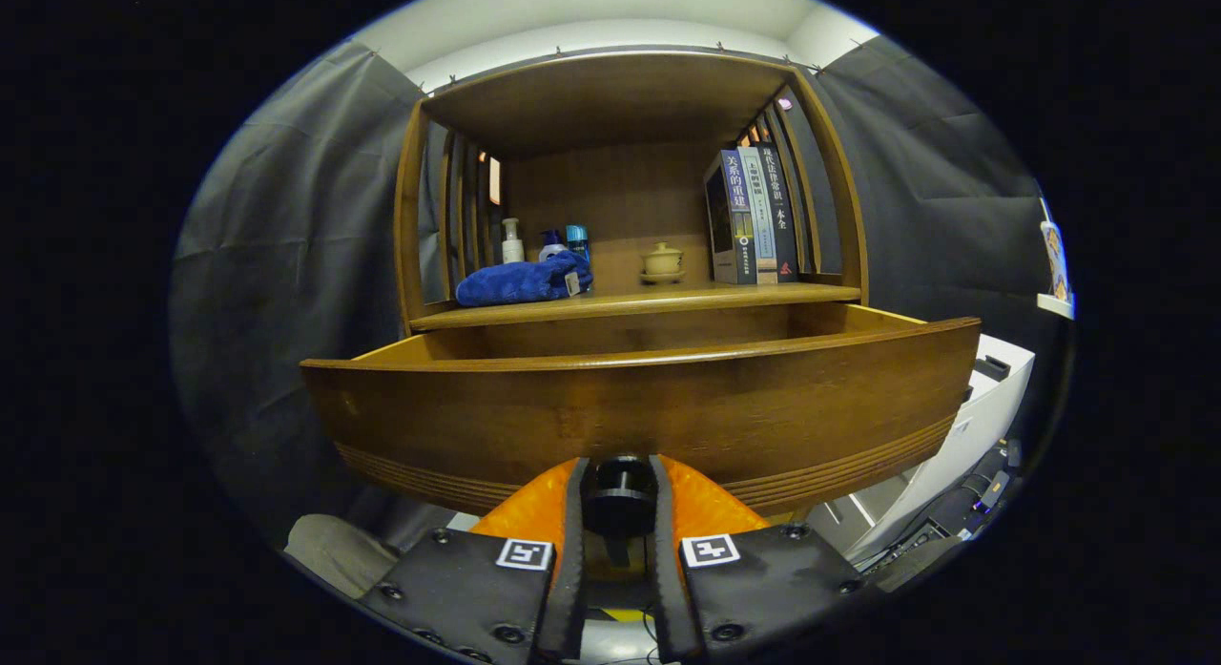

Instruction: Pull open the drawer, take out the items inside it, and place them on the countertop above the cabinet.

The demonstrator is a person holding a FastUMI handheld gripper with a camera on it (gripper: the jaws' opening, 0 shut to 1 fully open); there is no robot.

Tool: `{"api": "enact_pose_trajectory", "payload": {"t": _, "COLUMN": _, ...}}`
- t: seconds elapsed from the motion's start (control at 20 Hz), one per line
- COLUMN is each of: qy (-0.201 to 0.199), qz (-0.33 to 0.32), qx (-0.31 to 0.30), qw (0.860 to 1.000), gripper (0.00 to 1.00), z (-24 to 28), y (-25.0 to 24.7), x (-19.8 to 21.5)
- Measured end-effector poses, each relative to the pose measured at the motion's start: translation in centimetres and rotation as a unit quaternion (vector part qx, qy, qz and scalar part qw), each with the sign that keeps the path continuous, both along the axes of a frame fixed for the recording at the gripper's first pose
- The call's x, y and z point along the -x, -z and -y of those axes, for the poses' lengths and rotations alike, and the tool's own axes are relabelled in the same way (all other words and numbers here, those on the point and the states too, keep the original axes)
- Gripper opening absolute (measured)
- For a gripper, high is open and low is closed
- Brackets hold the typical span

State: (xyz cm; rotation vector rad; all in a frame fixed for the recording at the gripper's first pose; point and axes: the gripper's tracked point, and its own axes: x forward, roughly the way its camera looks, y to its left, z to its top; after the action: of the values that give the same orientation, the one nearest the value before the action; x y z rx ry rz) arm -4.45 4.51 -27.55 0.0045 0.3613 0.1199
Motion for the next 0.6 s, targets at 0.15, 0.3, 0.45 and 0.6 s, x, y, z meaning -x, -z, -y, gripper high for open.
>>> {"api": "enact_pose_trajectory", "payload": {"t": 0.15, "qy": -0.009, "qz": -0.009, "qx": 0.005, "qw": 1.000, "gripper": 0.36, "z": -0.1, "y": -0.1, "x": 1.8}}
{"api": "enact_pose_trajectory", "payload": {"t": 0.3, "qy": -0.008, "qz": 0.155, "qx": 0.068, "qw": 0.986, "gripper": 0.27, "z": -0.5, "y": -8.5, "x": 0.9}}
{"api": "enact_pose_trajectory", "payload": {"t": 0.45, "qy": -0.037, "qz": 0.214, "qx": 0.097, "qw": 0.971, "gripper": 0.10, "z": -2.2, "y": -13.5, "x": 1.1}}
{"api": "enact_pose_trajectory", "payload": {"t": 0.6, "qy": -0.037, "qz": 0.206, "qx": 0.044, "qw": 0.977, "gripper": 0.09, "z": -2.4, "y": -15.6, "x": 3.3}}
